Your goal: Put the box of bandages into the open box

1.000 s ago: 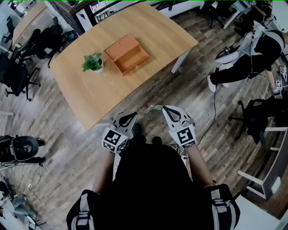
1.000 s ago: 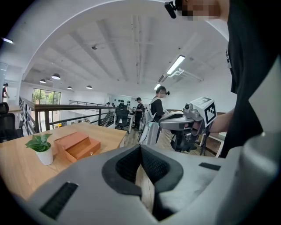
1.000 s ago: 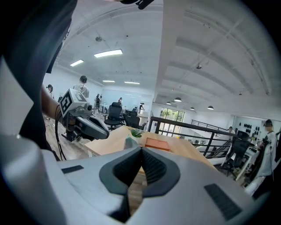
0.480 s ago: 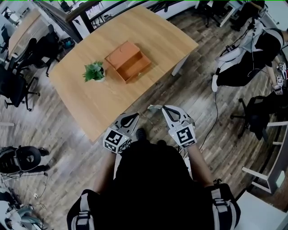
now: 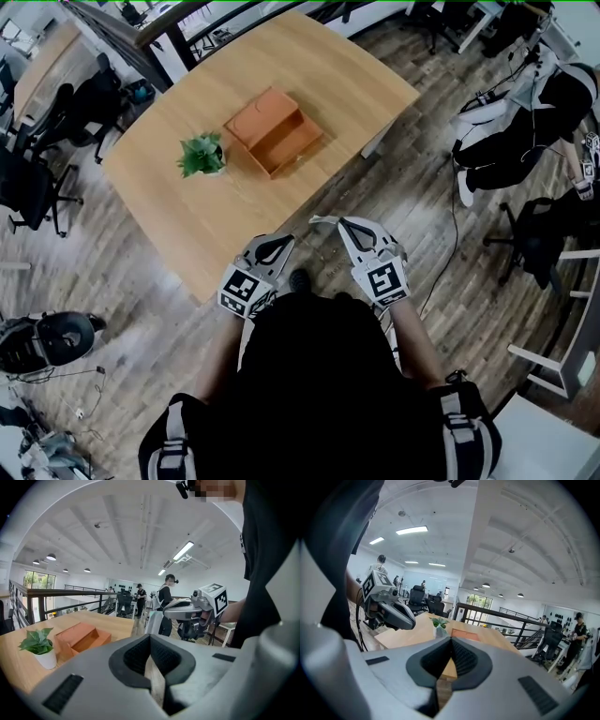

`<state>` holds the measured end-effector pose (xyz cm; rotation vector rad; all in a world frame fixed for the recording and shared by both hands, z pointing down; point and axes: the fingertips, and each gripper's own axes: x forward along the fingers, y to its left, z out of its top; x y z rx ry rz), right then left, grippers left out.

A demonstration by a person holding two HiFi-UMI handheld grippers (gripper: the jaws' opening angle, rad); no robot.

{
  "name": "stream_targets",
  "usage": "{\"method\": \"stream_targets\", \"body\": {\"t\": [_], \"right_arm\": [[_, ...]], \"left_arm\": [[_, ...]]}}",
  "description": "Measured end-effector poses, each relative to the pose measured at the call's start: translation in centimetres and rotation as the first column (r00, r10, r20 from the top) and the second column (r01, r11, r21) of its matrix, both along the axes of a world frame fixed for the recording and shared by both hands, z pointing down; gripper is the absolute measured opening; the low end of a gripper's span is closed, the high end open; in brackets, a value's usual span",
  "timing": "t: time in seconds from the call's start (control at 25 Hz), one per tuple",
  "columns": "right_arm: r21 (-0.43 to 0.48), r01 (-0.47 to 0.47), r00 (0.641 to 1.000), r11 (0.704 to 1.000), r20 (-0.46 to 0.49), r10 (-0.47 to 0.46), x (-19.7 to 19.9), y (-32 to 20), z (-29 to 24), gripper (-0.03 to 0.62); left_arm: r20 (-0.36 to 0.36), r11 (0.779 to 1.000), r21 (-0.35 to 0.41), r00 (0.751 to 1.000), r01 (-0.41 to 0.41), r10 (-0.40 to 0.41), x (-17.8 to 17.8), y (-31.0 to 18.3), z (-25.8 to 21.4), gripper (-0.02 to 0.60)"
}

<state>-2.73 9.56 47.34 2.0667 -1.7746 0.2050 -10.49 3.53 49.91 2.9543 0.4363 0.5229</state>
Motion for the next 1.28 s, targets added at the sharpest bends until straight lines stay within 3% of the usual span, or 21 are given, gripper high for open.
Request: {"method": "stream_targets", "body": {"t": [0.4, 0.72, 1.0, 1.28], "right_arm": [[-0.014, 0.017, 1.000, 1.000, 0.004, -0.017, -0.5, -1.8, 0.6, 0.025], [-0.007, 0.079, 0.997, 0.997, -0.002, -0.079, -0.6, -4.5, 0.7, 0.025], [-0.014, 0.114, 0.993, 0.993, 0.029, -0.114, 2.2, -7.2, 1.8, 0.025], [-0.037, 0.176, 0.983, 0.984, 0.059, -0.173, 8.2, -11.3, 2.3, 0.025]], "left_arm": [[-0.008, 1.000, 0.006, 1.000, 0.018, -0.018, -0.8, -1.9, -0.6, 0.019], [0.015, 0.997, -0.005, 0.997, 0.080, -0.080, -2.1, -3.8, 0.0, 0.020], [0.033, 0.992, -0.006, 0.992, 0.126, -0.125, 0.5, -6.2, 0.6, 0.020], [0.039, 0.982, -0.002, 0.982, 0.187, -0.187, 6.6, -10.3, 0.2, 0.020]]}}
